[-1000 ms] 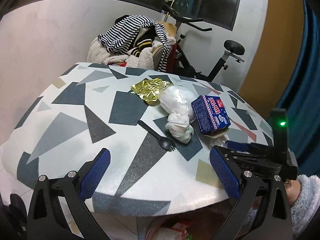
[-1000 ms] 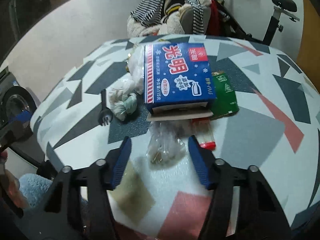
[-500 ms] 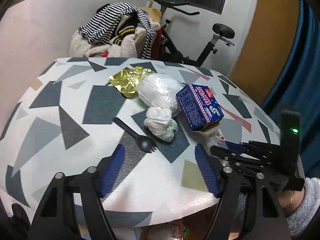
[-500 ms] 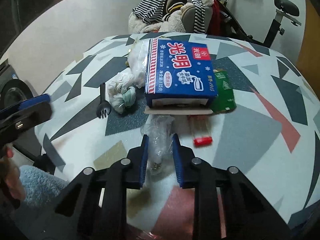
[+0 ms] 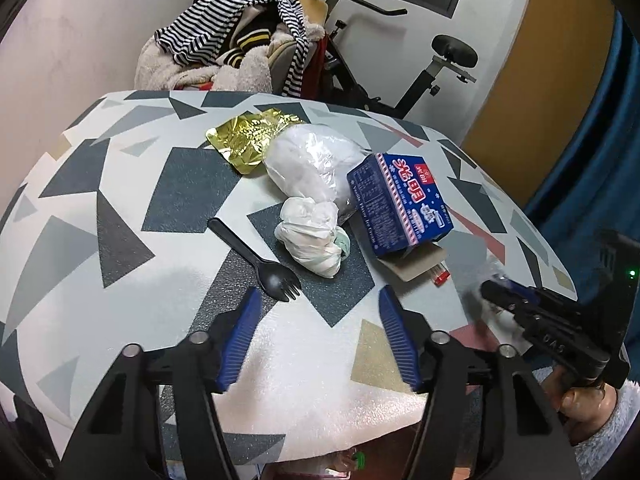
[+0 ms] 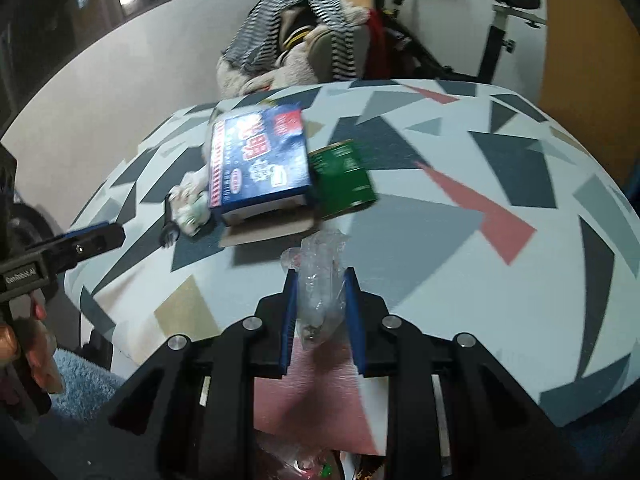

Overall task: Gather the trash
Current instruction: 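Grasp the clear plastic wrapper with right tool while left tool nears white tissue bundle, then close the left tool on the crumpled white tissue bundle and lift it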

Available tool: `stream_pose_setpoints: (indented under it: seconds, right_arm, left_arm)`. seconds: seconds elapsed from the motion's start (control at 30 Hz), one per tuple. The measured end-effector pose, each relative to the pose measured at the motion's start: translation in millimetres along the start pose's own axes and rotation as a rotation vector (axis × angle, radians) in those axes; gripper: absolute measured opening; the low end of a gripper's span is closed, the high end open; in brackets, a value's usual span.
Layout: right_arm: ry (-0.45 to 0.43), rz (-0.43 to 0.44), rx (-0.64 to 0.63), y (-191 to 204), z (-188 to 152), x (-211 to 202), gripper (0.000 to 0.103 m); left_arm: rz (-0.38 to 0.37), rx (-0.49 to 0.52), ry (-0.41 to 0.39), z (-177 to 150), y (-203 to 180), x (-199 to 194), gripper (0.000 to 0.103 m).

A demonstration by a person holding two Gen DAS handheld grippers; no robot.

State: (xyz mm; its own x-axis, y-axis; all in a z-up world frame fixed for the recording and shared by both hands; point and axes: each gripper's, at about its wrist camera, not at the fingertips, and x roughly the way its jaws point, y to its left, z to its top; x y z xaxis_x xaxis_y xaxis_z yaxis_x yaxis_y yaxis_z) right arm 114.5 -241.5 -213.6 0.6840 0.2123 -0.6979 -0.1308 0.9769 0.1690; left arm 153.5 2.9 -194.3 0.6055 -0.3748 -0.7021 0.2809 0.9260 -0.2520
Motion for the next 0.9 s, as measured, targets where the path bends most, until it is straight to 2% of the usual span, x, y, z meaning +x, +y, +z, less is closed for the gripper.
stream_pose_setpoints:
  seconds: [0.33, 0.67, 0.9]
  right_arm:
    - [-0.067, -0.016, 0.057, -26.1, -6.4, -6.2, 0.025]
    - [-0.086, -0.030, 0.069, -36.8, -12.2, -4.7, 0.025]
    - [-0.085, -0.031, 0.077, -41.9, -16.2, -4.7, 0.026]
  left_arm:
    - [-0.023, -0.086, 0.026, 15.6, 9.7, 24.6, 0.053]
    - [0.009, -0.090, 0.059, 44.3, 7.9, 60.0, 0.053]
    - [0.023, -0.113, 0.091, 49.6, 9.3, 83.9, 0.053]
